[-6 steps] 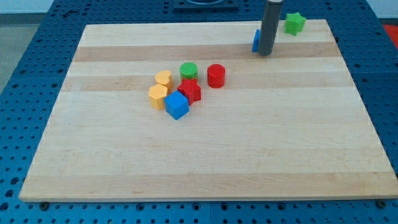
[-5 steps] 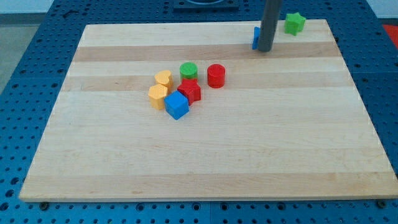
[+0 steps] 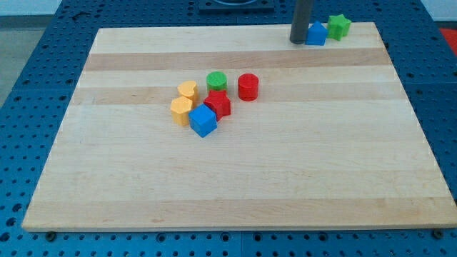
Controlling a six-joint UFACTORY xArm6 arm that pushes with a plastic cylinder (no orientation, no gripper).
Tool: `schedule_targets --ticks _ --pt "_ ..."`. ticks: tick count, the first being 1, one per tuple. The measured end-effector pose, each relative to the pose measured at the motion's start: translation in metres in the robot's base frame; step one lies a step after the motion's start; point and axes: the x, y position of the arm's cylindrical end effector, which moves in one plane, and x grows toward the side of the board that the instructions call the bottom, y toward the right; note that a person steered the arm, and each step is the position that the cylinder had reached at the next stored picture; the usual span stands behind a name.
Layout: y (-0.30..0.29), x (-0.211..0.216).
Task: Slide the blue triangle closer to the green star
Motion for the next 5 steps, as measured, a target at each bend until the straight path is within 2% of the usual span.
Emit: schedule_targets --ticks 4,5 --pt "0.022 -0.003" --pt "0.025 0.018"
